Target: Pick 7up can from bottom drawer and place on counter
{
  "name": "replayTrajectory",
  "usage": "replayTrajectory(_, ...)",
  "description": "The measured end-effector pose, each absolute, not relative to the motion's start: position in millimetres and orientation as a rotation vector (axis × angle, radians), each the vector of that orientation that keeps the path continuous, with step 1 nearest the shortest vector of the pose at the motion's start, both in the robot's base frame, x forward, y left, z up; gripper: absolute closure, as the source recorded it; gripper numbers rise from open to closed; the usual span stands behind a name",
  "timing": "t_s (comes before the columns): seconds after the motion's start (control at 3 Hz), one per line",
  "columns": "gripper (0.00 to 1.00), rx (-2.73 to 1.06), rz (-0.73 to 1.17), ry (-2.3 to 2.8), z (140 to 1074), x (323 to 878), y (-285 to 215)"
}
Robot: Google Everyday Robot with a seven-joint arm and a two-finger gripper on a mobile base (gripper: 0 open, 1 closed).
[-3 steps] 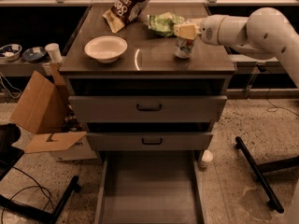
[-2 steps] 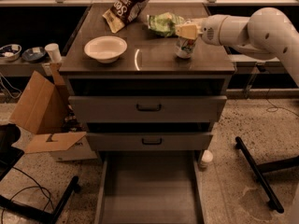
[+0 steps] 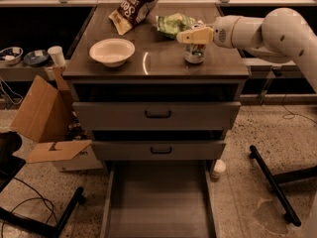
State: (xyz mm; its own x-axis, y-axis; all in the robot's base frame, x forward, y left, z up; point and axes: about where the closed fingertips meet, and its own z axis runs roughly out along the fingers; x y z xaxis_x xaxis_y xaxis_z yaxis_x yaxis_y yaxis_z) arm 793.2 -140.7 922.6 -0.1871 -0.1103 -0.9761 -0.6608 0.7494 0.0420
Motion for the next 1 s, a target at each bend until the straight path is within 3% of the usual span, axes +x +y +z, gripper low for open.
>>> replayTrajectory(0.67,0.00,-0.589,0.578,1.737,948.9,797.4,-151.3)
replayTrajectory(1.0,0.00,-0.576,0.612,1.828,984.7,765.1,-187.5)
